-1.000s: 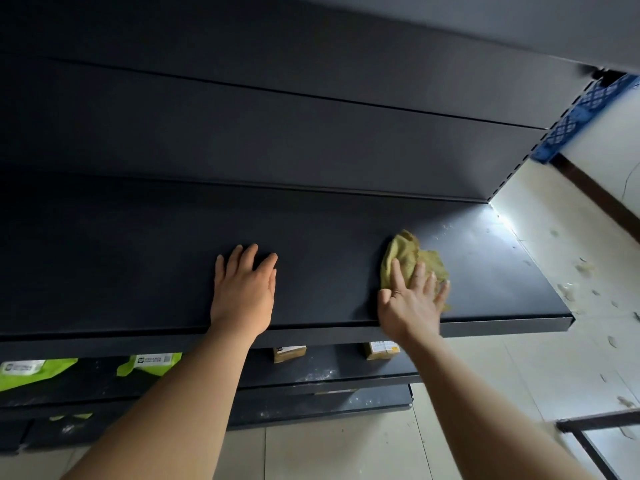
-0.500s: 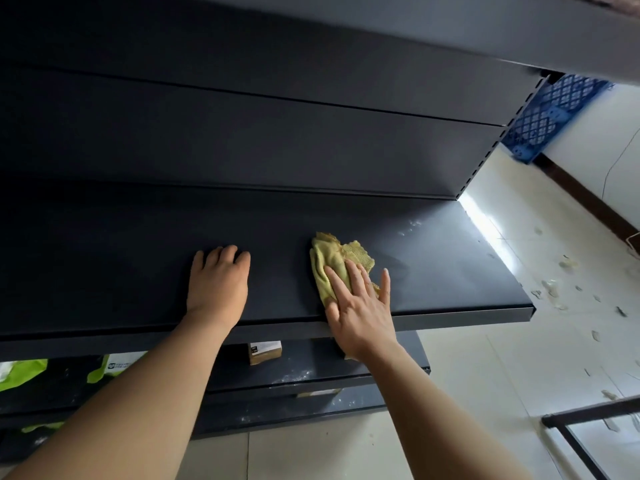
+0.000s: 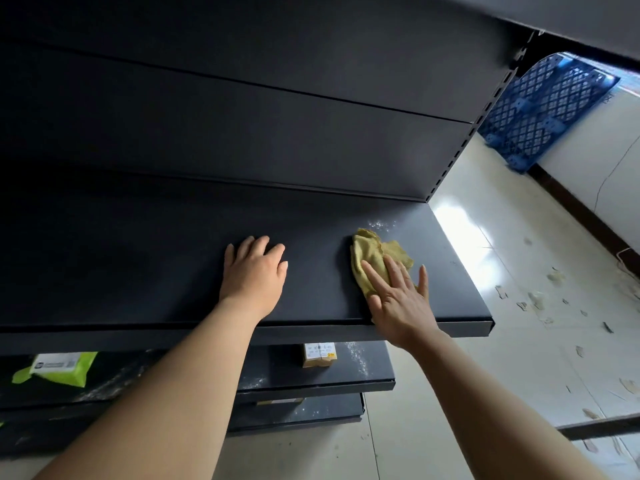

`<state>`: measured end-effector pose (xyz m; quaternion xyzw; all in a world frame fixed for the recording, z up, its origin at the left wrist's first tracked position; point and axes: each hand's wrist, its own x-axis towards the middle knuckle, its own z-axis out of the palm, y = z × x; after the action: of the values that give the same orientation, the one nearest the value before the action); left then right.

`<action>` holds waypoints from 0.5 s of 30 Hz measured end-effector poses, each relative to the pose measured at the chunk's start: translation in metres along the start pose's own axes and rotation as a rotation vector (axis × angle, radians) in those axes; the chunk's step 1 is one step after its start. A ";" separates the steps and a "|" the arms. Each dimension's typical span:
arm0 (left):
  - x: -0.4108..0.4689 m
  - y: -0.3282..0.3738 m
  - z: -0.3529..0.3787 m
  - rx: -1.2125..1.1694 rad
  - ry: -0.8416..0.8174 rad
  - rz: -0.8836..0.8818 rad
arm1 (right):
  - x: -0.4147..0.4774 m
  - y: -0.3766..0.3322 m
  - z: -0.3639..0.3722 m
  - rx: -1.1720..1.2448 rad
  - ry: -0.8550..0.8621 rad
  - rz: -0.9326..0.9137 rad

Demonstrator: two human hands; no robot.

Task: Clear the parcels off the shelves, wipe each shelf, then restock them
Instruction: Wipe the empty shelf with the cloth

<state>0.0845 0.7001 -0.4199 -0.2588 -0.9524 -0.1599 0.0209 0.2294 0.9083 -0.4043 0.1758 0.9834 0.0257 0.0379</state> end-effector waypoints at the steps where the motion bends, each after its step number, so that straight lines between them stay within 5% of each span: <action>1: 0.000 0.001 0.004 -0.005 0.000 -0.014 | 0.004 -0.001 -0.002 0.005 -0.002 -0.044; 7: -0.001 0.002 0.007 0.004 0.011 -0.019 | 0.048 -0.027 -0.007 0.068 0.031 -0.303; 15: -0.003 0.002 0.005 0.005 0.017 -0.013 | 0.111 -0.024 -0.003 0.068 0.038 -0.238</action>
<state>0.0877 0.7016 -0.4240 -0.2512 -0.9542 -0.1599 0.0286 0.1173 0.9241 -0.4103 0.0583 0.9981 -0.0092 0.0162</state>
